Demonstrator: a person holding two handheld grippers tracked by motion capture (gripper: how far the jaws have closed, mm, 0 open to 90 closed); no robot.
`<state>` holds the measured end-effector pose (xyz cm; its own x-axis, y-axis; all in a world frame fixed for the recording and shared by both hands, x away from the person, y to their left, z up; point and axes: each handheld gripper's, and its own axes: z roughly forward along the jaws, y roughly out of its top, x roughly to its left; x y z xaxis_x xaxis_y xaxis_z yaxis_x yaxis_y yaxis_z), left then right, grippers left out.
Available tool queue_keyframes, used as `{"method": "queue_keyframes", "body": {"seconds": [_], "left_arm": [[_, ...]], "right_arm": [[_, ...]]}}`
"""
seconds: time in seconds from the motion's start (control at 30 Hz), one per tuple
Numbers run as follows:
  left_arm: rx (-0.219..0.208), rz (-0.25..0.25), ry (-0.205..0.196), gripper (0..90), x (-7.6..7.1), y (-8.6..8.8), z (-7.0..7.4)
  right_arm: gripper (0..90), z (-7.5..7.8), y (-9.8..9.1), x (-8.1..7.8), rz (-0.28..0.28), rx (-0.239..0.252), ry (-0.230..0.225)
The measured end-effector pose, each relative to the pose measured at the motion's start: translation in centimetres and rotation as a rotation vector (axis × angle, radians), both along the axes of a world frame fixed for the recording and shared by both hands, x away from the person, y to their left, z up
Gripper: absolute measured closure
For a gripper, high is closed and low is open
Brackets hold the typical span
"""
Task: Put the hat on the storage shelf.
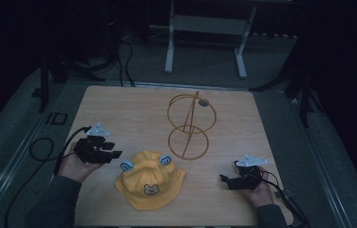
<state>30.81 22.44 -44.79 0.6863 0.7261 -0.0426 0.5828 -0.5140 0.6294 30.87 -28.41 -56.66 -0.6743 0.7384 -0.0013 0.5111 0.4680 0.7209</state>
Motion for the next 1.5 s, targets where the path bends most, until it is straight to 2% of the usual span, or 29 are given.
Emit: {"method": "queue_keyframes", "body": {"seconds": [0.27, 0.57, 0.73, 0.83, 1.03, 1.5], "left_arm": [[-0.007, -0.045, 0.012, 53.9, 0.0, -0.2, 0.7], [-0.010, -0.090, 0.000, 53.8, 0.2, -0.6, 1.9], [-0.012, -0.116, 0.008, 53.7, 0.2, -1.0, 2.5], [0.000, -0.139, 0.015, 53.6, 0.3, -1.5, 2.8], [-0.002, -0.172, 0.027, 53.7, 0.6, -2.3, 3.0], [0.043, -0.226, 0.039, 53.7, 0.5, -3.7, 3.8]], "right_arm": [[13.3, 0.0, 0.0, 0.0, -0.001, 0.000, -0.001], [14.4, 0.0, 0.0, 0.0, -0.006, 0.002, -0.002], [14.4, 0.0, 0.0, 0.0, -0.006, 0.002, -0.003], [14.4, 0.0, 0.0, 0.0, -0.006, 0.002, -0.005], [14.5, 0.0, 0.0, 0.0, -0.006, 0.002, -0.004], [14.5, 0.0, 0.0, 0.0, -0.007, 0.002, -0.004]]}}
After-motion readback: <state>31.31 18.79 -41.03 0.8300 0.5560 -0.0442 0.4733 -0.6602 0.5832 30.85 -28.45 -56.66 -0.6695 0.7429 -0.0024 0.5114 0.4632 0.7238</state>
